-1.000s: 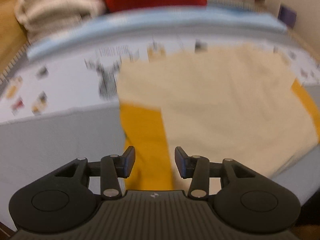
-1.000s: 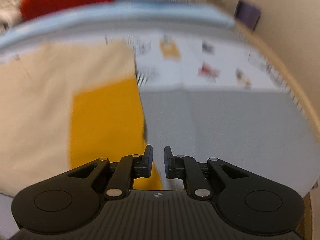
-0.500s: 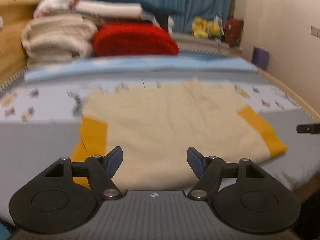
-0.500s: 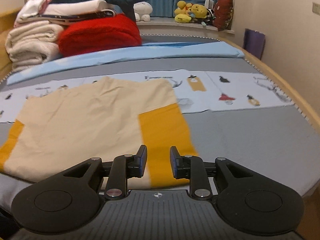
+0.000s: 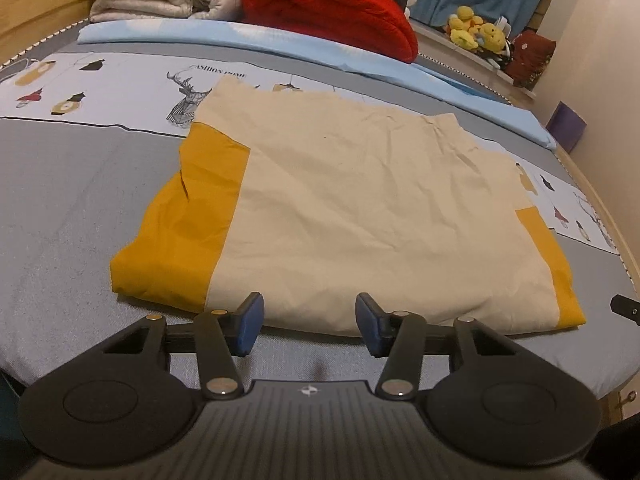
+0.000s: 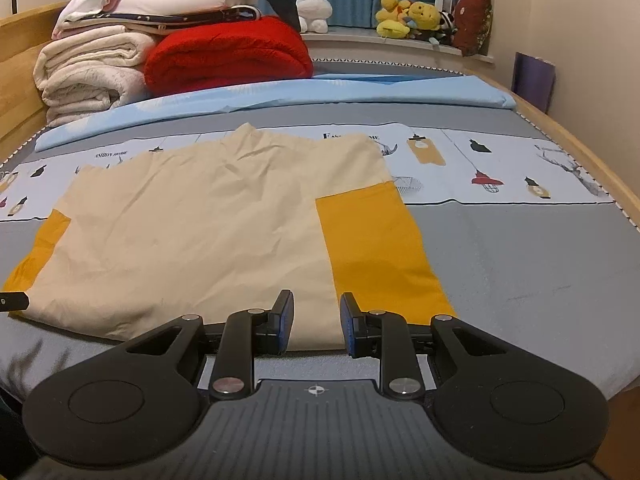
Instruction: Fold large clothes
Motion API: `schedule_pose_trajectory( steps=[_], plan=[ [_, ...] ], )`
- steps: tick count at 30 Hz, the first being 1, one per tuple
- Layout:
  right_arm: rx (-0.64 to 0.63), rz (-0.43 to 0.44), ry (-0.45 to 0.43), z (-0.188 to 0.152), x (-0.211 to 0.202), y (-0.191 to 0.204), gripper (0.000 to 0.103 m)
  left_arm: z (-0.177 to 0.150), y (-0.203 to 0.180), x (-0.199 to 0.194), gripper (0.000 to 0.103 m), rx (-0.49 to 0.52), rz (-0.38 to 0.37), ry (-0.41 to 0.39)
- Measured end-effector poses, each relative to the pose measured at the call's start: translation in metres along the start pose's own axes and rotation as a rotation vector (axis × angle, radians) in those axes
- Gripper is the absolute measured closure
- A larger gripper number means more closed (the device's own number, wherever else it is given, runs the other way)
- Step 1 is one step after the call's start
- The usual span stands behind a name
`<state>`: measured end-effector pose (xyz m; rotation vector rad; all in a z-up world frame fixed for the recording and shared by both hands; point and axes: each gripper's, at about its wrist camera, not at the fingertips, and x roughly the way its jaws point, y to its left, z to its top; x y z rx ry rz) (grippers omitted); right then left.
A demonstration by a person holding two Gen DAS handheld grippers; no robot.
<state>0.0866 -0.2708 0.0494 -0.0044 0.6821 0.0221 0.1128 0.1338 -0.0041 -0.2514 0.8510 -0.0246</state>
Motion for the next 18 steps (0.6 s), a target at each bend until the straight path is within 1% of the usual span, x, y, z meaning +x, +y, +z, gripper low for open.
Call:
schedule_pose_trajectory(
  steps=[18],
  plan=[
    [-0.019,0.006,0.026,-0.0006,0.0061,0.0034,0.074,-0.0007,-0.0003,0.0065,0.047,-0.047,-0.001,0.018]
  ],
)
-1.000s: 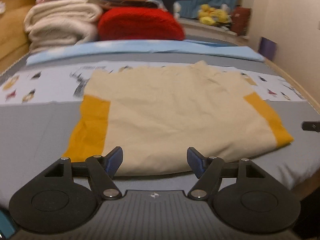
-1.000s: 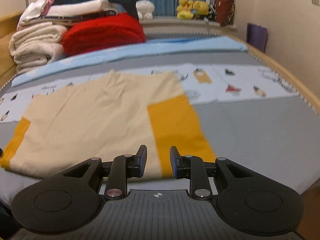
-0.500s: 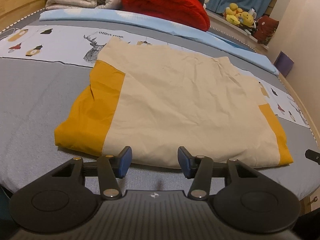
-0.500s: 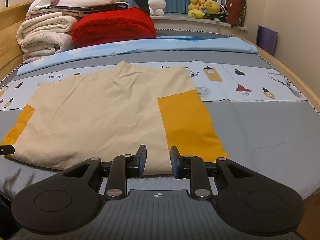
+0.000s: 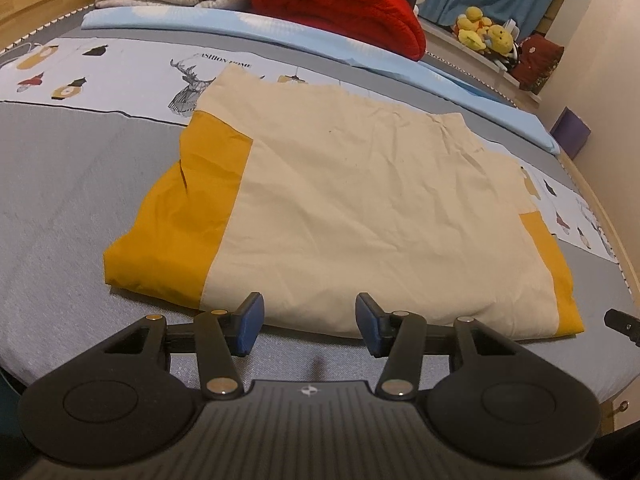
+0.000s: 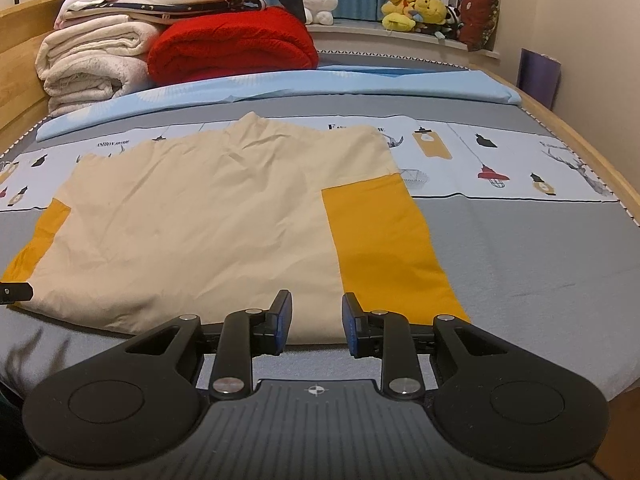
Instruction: Fold large clothes
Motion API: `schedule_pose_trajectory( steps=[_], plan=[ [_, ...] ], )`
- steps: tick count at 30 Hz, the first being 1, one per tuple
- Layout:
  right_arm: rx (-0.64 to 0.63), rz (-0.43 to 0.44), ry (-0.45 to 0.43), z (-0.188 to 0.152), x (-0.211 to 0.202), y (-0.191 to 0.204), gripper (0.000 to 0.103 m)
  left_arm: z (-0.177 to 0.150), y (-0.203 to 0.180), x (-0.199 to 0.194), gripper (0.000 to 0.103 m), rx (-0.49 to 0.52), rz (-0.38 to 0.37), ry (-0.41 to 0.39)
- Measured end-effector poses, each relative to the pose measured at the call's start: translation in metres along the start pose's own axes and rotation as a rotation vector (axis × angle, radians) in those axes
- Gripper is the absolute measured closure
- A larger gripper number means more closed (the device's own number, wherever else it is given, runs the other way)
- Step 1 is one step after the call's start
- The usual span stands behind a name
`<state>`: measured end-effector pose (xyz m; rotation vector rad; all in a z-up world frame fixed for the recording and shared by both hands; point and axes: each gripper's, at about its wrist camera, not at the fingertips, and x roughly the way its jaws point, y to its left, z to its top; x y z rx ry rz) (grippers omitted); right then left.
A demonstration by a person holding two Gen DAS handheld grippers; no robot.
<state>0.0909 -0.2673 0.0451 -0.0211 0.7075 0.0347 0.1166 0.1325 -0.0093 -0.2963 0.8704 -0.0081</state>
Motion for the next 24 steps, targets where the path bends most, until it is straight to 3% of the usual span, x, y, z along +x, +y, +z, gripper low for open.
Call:
schedule_pose_trajectory(
  steps=[6,13,16,24],
  plan=[
    [0.004,0.001,-0.001,0.000,0.001,0.000,0.074,0.002,0.012,0.006,0.047,-0.081,-0.006,0.027],
    [0.020,0.007,-0.005,0.000,0.003,0.000,0.074,0.002,0.071,0.031,0.038,-0.469,-0.068,0.128],
    [0.023,0.013,-0.010,0.001,0.002,0.001,0.074,-0.001,0.087,0.041,0.035,-0.584,-0.086,0.146],
    [0.034,0.026,-0.004,0.003,0.004,0.001,0.074,-0.005,0.108,0.057,0.035,-0.774,-0.093,0.064]
  ],
)
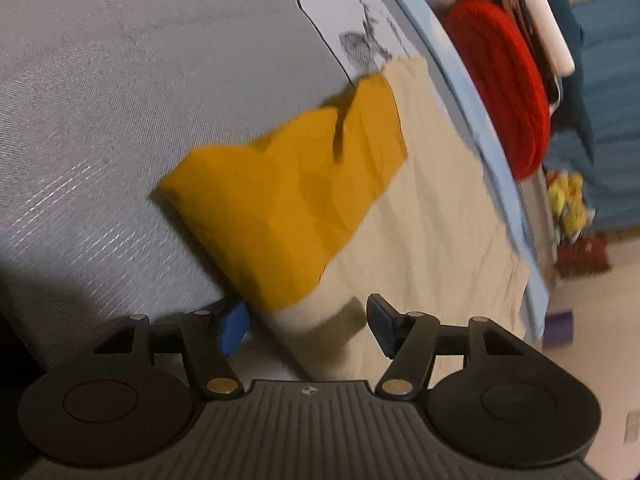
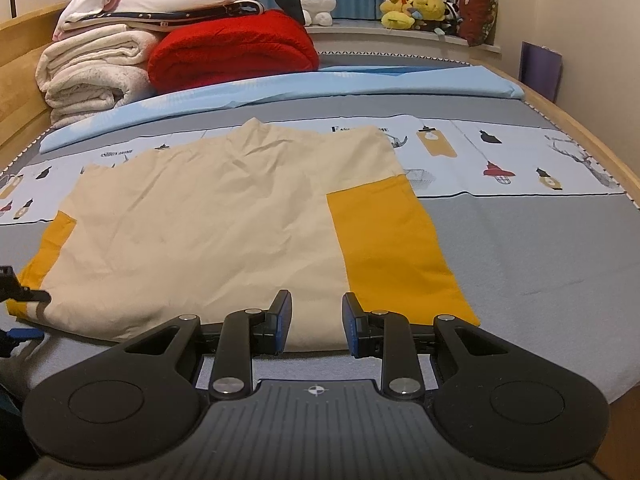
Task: Fold large clothes
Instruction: 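Grasp the yellow corner with the left tool and lift it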
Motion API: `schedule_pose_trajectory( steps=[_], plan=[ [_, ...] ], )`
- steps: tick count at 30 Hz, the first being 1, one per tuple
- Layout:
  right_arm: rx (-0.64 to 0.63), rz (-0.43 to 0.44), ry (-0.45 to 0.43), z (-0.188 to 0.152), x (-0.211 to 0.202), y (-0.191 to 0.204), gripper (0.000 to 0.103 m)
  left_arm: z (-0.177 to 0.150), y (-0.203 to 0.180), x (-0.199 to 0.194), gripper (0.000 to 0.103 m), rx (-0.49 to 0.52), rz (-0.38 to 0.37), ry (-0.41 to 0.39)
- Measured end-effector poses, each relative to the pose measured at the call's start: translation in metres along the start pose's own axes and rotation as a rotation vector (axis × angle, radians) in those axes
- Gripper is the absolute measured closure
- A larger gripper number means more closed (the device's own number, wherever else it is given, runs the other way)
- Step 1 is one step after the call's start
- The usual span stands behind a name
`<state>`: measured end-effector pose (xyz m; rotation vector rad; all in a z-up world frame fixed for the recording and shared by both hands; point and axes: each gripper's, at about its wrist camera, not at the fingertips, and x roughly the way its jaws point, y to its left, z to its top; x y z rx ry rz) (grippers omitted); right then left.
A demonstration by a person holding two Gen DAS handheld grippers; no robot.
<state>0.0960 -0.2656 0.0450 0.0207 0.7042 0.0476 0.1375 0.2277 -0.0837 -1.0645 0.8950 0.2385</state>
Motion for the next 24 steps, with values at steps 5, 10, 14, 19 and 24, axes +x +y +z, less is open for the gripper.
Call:
schedule_pose_trajectory(
  steps=[5,10,14,19,24],
  plan=[
    [-0.004,0.002,-0.001,0.000,0.000,0.000,0.074,0.004,-0.001,0.009,0.035,-0.043,-0.011,-0.056],
    [0.003,-0.006,0.003,0.000,0.001,-0.006,0.074,0.002,-0.010,0.020,0.035,-0.057,-0.013,-0.115],
    [0.018,-0.009,0.004,0.001,0.000,-0.012,0.074,0.004,-0.017,0.026,0.043,-0.052,-0.015,-0.143],
    [0.036,0.005,-0.004,0.003,0.001,-0.014,0.074,0.006,-0.026,0.016,0.085,0.012,-0.038,-0.172],
    [0.025,0.048,-0.032,0.008,0.001,0.003,0.074,0.012,-0.053,-0.019,0.089,0.088,-0.079,-0.170]
  ],
)
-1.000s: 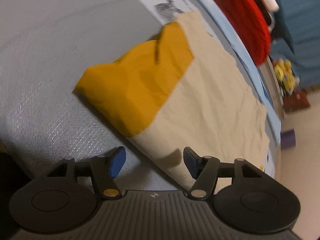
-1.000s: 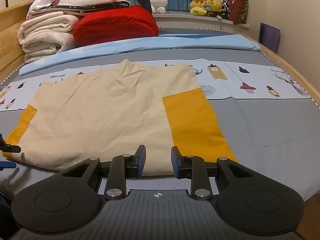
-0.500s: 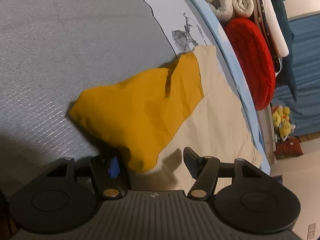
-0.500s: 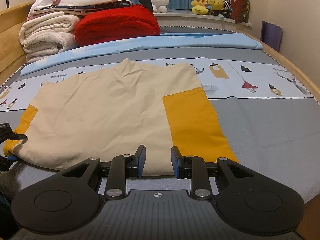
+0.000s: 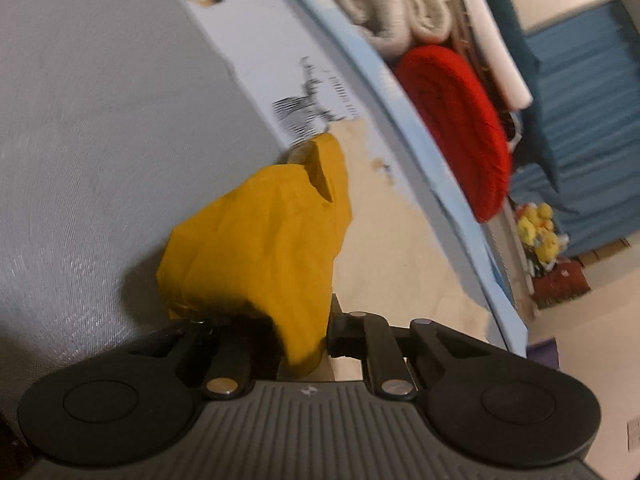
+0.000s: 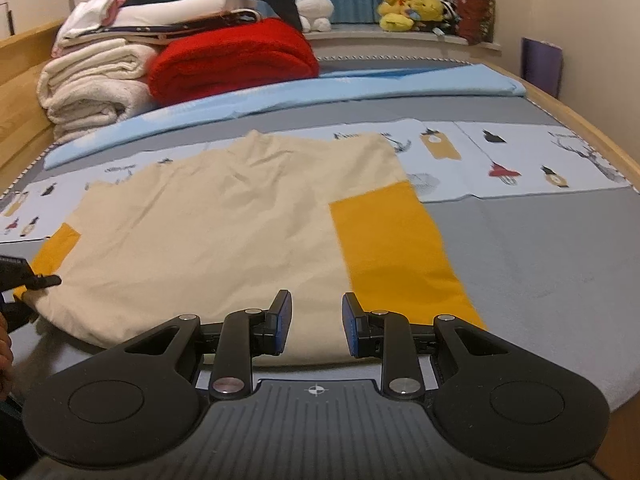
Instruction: Fold large clothes
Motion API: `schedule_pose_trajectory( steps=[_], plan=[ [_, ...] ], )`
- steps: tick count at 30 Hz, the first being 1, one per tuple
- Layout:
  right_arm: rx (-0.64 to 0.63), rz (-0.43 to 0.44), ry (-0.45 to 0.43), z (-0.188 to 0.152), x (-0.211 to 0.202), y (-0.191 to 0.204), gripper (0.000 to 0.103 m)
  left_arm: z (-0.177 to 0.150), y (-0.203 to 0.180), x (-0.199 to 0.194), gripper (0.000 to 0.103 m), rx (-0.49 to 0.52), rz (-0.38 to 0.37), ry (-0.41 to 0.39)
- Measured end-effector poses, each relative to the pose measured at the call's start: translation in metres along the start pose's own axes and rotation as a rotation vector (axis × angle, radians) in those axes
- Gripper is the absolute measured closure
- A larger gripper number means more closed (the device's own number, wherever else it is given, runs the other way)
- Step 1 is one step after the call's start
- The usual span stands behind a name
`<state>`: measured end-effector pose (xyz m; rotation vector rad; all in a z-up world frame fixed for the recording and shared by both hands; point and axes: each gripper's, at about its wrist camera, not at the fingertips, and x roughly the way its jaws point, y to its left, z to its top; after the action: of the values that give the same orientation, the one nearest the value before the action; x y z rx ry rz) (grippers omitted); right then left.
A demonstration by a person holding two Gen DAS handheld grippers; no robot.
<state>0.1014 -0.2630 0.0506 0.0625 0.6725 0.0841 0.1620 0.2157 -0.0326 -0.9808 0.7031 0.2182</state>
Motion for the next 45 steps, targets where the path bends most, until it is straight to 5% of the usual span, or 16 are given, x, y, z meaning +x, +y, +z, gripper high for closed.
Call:
schedule_pose_trajectory(
  steps=[7,13,15,23,28,32,36,45],
  plan=[
    [-0.051,0.156,-0.042,0.008,0.001,0.053,0.074,0.040,-0.026,-0.068,0.090,0.251,0.041,0.025],
    [-0.135,0.388,0.024,0.009,0.012,0.114,0.074,0.061,0.001,-0.100,0.089,0.398,0.054,0.045],
    [-0.173,0.455,0.085,0.005,0.022,0.136,0.074,0.060,0.021,-0.099,0.089,0.342,0.067,0.077],
    [-0.217,0.349,0.387,-0.029,0.111,0.196,0.074,0.063,0.018,-0.079,0.089,0.348,0.116,0.118],
    [-0.179,0.321,0.387,-0.030,0.119,0.206,0.072,0.062,0.010,-0.076,0.089,0.363,0.146,0.103],
    [-0.164,0.334,0.341,-0.027,0.099,0.201,0.072,0.060,0.004,-0.078,0.089,0.355,0.148,0.087],
    [-0.108,0.316,0.170,0.002,0.059,0.163,0.072,0.050,-0.014,-0.082,0.089,0.401,0.157,0.053],
    [0.037,0.136,-0.166,0.046,-0.034,0.030,0.072,-0.029,-0.115,-0.083,0.090,0.739,0.062,-0.061]
  ],
)
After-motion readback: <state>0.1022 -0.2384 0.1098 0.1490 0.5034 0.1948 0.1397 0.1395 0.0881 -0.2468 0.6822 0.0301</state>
